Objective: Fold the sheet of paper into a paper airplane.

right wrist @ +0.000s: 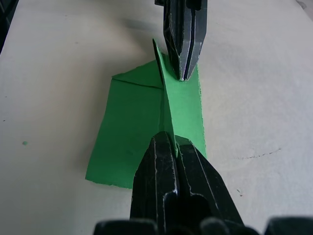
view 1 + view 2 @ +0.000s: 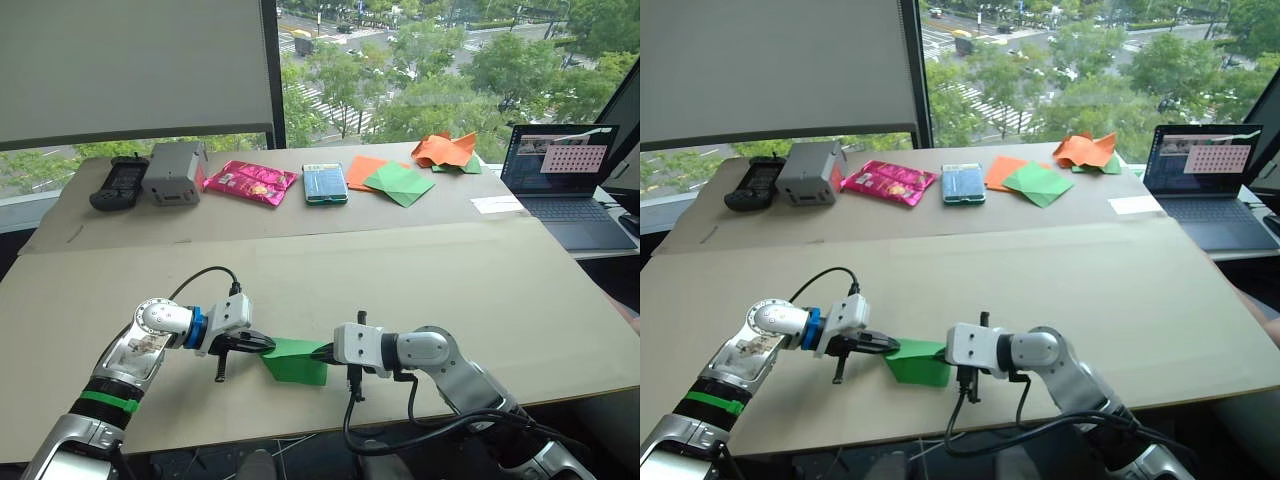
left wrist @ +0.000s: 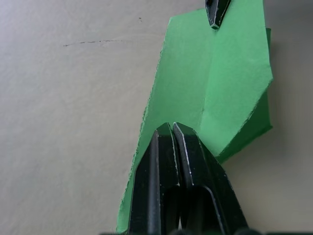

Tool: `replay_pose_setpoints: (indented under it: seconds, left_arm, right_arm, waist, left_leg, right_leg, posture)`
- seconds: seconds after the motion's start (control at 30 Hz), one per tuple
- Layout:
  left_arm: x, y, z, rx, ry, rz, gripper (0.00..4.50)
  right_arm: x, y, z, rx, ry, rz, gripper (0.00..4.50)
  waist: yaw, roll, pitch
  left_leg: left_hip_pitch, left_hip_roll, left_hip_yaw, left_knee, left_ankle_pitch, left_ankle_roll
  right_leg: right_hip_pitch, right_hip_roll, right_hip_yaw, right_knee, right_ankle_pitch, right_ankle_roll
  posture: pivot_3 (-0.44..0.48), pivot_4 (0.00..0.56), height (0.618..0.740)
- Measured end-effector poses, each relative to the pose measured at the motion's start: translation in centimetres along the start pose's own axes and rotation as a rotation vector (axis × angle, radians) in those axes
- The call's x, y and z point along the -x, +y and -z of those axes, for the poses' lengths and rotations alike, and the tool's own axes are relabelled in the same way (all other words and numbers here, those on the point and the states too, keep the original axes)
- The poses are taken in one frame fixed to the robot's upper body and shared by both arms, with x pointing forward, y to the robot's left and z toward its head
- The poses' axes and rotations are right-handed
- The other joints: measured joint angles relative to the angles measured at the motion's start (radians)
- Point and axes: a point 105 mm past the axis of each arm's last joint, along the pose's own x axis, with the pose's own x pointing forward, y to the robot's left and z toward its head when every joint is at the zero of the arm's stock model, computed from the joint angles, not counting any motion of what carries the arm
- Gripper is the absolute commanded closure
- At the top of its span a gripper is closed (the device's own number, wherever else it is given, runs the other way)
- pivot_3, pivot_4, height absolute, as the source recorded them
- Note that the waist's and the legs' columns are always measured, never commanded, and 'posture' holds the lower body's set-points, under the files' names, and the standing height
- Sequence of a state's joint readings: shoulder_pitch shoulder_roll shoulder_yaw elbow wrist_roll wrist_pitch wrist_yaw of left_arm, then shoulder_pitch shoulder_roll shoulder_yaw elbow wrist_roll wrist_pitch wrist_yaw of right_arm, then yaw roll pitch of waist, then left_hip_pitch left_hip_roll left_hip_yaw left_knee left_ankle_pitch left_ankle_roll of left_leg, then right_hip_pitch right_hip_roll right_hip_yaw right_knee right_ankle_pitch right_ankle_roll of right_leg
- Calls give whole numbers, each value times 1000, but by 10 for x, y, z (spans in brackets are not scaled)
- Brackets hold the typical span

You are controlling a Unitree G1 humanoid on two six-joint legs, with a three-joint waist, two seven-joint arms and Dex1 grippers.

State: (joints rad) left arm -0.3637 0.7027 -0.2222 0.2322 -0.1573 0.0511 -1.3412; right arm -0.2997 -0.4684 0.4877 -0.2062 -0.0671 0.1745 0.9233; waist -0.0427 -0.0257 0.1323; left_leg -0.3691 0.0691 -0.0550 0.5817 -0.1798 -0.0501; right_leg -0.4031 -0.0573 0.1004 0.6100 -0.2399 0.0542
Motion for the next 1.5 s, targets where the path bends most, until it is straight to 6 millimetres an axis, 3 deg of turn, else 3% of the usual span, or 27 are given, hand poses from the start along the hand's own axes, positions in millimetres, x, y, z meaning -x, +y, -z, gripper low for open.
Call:
replay_pose_setpoints:
  seconds: [0.53,0.9,1.1,1.5]
  left_arm:
    - [-2,1,1,-137,35,16,4462]
    - [-3,2,0,-144,35,10,4462]
    - [-4,3,0,-146,35,6,4500]
    - [-3,2,-1,-163,40,9,4500]
  right_arm:
    - [-3,-18,-9,-165,1,78,4500]
    - [-1,-12,-11,-164,17,45,4500]
    - [-5,-2,-25,-145,-47,11,2576]
    - [-4,0,-25,-66,-31,33,2576]
  waist:
    - [0,4,-3]
    - [0,4,-3]
    - [1,4,-3]
    - [1,4,-3]
  left_leg:
    - [1,0,0,0,0,0]
    - [1,0,0,0,0,-1]
    - [1,0,0,0,-1,-2]
    - [1,0,0,0,-5,-8]
  right_leg:
    - [-1,0,0,0,0,0]
    - [-1,0,0,0,0,0]
    - [-2,0,0,-1,0,0]
    - [-2,0,0,-2,0,0]
  posture:
    - [0,150,725]
    - [0,150,725]
    - [0,150,725]
    - [0,150,725]
